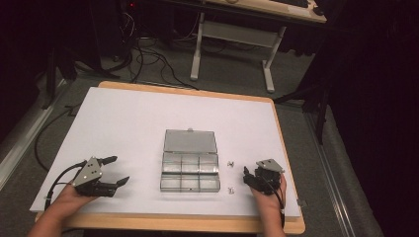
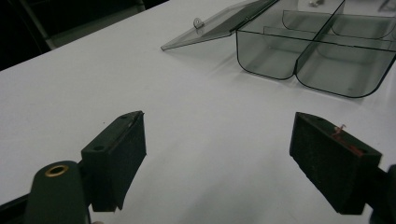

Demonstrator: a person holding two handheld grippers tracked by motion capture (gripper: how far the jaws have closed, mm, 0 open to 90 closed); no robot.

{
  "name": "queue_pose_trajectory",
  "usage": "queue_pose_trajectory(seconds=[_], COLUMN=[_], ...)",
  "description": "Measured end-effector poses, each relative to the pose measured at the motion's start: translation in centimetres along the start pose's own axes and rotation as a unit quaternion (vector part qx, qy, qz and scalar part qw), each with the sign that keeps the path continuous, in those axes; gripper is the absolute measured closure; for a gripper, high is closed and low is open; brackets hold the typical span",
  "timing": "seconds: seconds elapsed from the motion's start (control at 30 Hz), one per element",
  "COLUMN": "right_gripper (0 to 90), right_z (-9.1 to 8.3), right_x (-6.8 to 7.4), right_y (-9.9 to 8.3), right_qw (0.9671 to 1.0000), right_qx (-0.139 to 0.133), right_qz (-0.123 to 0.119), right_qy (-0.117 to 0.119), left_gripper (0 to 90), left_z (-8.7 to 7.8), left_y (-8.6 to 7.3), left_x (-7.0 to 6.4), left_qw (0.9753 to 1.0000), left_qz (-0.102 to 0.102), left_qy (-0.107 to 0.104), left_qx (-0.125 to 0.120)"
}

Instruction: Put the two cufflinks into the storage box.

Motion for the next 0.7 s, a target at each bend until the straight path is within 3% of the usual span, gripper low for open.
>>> queue_pose_trajectory(seconds=[0.1, 0.3, 0.57, 0.7], right_gripper=[24.3, 27.7, 29.7, 37.8], right_z=[-0.5, -1.0, -1.3, -1.8], right_x=[-0.4, -0.1, 0.3, -0.1], right_y=[-0.1, -0.3, -0.3, -0.3], right_qw=[0.9994, 0.9991, 0.9992, 0.9988], right_qx=[0.0, -0.004, -0.009, -0.023], right_qz=[0.033, 0.029, 0.024, 0.028], right_qy=[0.012, 0.029, 0.031, 0.035], left_gripper=[19.1, 19.5, 19.3, 19.2], left_z=[0.0, 0.0, 0.1, 0.1], left_y=[0.0, 0.0, 0.0, 0.0], left_x=[0.0, 0.0, -0.1, -0.1], left_qw=[1.0, 1.0, 1.0, 1.0], left_qz=[0.001, -0.003, 0.001, 0.0], left_qy=[-0.001, -0.005, -0.007, -0.007], left_qx=[0.0, 0.001, 0.004, 0.004])
Point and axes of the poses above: each handheld gripper's, and its own axes: z roughly forward along the jaws, y roughly out of its top, x roughly to its left, the point moved 8 cm from there along z, roughly forward along the jaws, and after that the axes turned 1 degree about -x, right-handed, at the moved point
